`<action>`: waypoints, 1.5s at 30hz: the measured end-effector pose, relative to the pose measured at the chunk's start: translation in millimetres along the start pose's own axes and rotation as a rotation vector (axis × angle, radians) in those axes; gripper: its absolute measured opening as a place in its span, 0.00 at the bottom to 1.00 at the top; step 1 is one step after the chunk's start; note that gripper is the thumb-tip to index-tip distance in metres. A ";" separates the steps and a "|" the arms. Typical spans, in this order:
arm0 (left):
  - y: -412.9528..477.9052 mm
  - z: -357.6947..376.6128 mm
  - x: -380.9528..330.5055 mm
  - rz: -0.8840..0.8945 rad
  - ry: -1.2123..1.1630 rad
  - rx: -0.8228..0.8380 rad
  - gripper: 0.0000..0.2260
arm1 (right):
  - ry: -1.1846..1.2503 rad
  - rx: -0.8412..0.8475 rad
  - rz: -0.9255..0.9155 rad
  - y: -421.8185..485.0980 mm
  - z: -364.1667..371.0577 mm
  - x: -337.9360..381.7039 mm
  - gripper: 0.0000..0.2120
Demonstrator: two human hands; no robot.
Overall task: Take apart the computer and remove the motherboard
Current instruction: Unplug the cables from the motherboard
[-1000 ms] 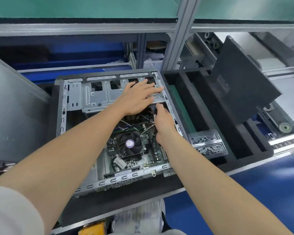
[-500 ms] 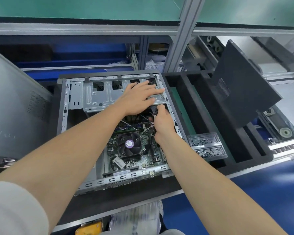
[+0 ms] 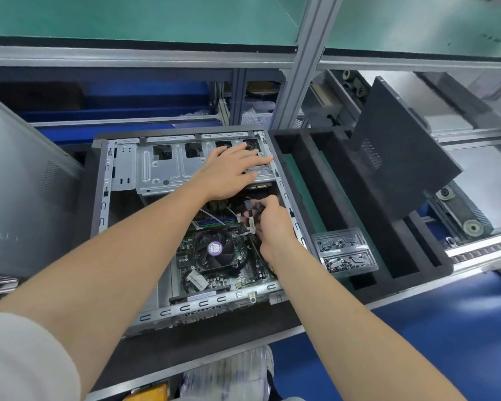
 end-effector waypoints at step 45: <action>-107.8 48.8 -57.1 0.268 0.128 0.242 0.12 | -2.711 0.747 -0.155 -1.5 -13.8 -28.0 0.16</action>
Point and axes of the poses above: each hand's wrist, its own y-axis towards the middle knuckle, its own z-axis out of the palm, x = y × z, the point moved 6 cm from there along y, towards the middle knuckle, and after that the axes turned 4 degrees about y, right-handed, at the moved point
